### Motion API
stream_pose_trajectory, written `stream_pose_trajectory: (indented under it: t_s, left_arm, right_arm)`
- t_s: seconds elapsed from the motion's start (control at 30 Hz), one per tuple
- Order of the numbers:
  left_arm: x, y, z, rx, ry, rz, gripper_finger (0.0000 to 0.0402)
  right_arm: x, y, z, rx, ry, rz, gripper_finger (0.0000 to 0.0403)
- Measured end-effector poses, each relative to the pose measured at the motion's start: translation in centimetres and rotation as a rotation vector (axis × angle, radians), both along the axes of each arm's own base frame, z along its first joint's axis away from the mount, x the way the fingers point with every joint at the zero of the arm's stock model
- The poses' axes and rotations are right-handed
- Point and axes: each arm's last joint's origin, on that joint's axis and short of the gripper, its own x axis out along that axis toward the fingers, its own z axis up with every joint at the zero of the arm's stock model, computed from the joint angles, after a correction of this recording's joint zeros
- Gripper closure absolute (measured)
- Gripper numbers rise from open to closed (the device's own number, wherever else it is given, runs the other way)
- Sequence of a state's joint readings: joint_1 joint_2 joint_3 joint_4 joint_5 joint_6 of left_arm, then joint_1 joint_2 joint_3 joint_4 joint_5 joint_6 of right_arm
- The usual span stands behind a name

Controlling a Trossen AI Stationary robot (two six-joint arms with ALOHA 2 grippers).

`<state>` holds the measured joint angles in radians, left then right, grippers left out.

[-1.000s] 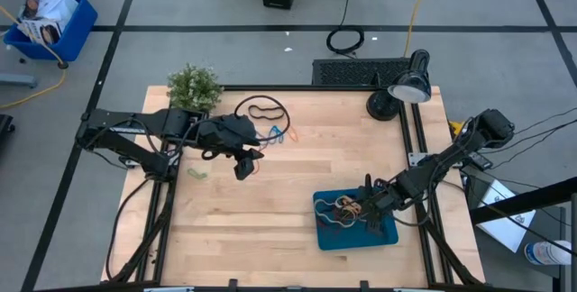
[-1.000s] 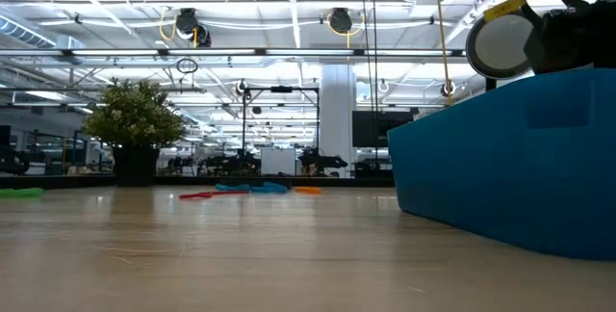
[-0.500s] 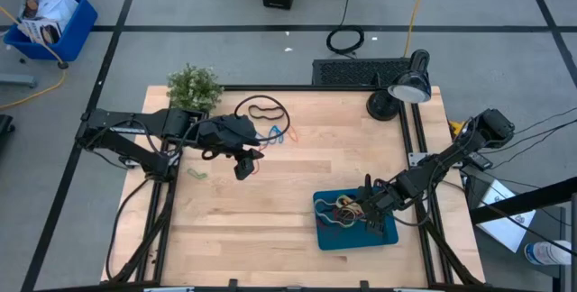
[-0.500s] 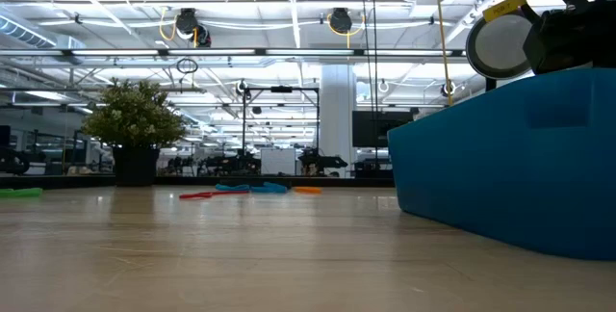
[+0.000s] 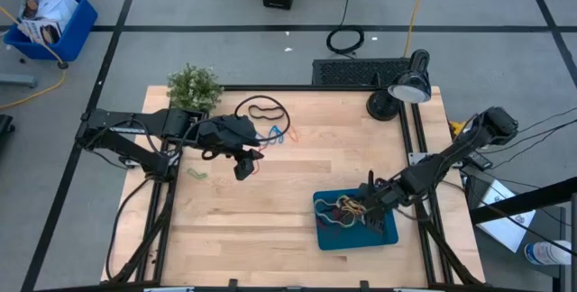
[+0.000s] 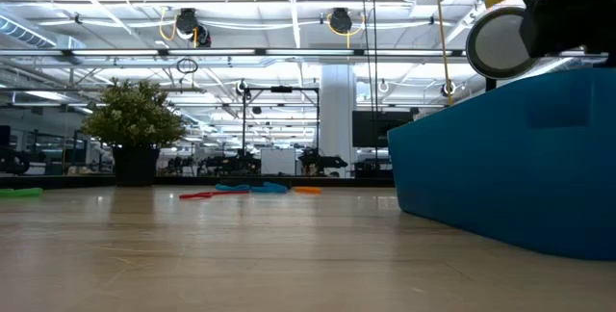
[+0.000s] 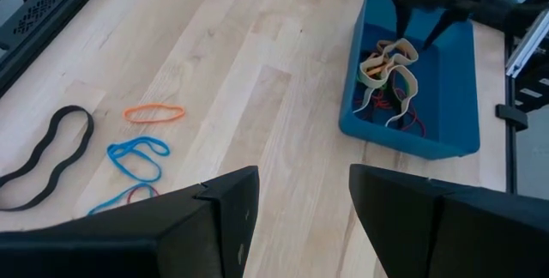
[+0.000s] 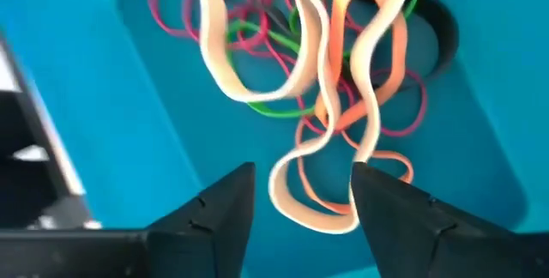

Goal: Pick and place rubber bands into bin
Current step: Put the green rubber bands into the blue bin

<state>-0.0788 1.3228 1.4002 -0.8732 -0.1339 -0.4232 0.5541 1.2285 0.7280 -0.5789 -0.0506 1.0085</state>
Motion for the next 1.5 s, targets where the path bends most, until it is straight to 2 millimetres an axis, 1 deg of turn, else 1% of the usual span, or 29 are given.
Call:
stream_pose_trajectory:
  t_s: [0.07, 0.13, 0.2, 0.37, 0.53, 0.6, 0.67, 0.77, 0.9, 1.07, 1.17, 1.23, 1.3, 1.4, 1.5]
  left_arm:
    - [0.0, 0.0, 0.0, -0.003, 0.005, -0.004, 0.0213]
    - [-0.2, 0.0, -0.2, -0.006, 0.024, -0.008, 0.0213]
    - [-0.3, 0.0, -0.3, -0.004, 0.05, -0.007, 0.0213]
    - [-1.1, 0.1, -0.9, 0.014, 0.148, -0.018, 0.0213]
    - [-2.1, 0.1, -1.6, 0.024, 0.279, -0.02, 0.0213]
    - [-2.9, 0.2, -1.9, 0.012, 0.359, 0.011, 0.0213]
    - [-3.6, 0.3, -2.3, 0.002, 0.437, 0.078, 0.0213]
    - [-4.4, 0.4, -3.5, -0.026, 0.54, 0.18, 0.0213]
    - [-5.3, 0.5, -6.0, -0.065, 0.666, 0.322, 0.0213]
    - [-6.4, 0.4, -10.5, -0.138, 0.814, 0.453, 0.0213]
    - [-7.4, 0.3, -13.3, -0.183, 0.894, 0.539, 0.0213]
    - [-7.9, 0.2, -14.8, -0.212, 0.932, 0.568, 0.0213]
    - [-8.2, 0.1, -16.1, -0.222, 0.94, 0.561, 0.0213]
    - [-8.2, 0.0, -17.7, -0.241, 0.901, 0.543, 0.0213]
    - [-8.3, 0.0, -18.7, -0.249, 0.876, 0.537, 0.0213]
  right_arm:
    - [0.0, -0.3, 0.9, 0.032, -0.055, -0.014, 0.0217]
    - [0.2, -0.5, 1.9, 0.061, -0.149, -0.032, 0.0217]
    - [0.4, -0.8, 3.2, 0.077, -0.273, -0.048, 0.0216]
    - [0.9, -1.7, 6.8, 0.132, -0.613, -0.021, 0.0213]
    - [1.3, -2.7, 9.6, 0.097, -0.902, 0.039, 0.0217]
    - [1.6, -3.1, 10.3, 0.063, -0.989, 0.052, 0.0217]
    - [2.0, -3.7, 10.9, 0.027, -1.071, 0.05, 0.0217]
    - [2.5, -4.8, 11.9, -0.014, -1.177, 0.008, 0.0216]
    - [3.0, -6.4, 12.4, -0.078, -1.235, -0.05, 0.0217]
    - [4.0, -7.6, 12.2, -0.134, -1.263, -0.083, 0.0216]
    - [4.7, -8.2, 12.1, -0.13, -1.279, -0.081, 0.0216]
    - [5.1, -8.6, 11.9, -0.125, -1.278, -0.072, 0.0216]
    - [5.4, -8.9, 11.7, -0.124, -1.275, -0.084, 0.0215]
    - [5.8, -9.3, 11.4, -0.117, -1.263, -0.112, 0.0216]
    - [6.1, -9.5, 11.2, -0.118, -1.261, -0.126, 0.0219]
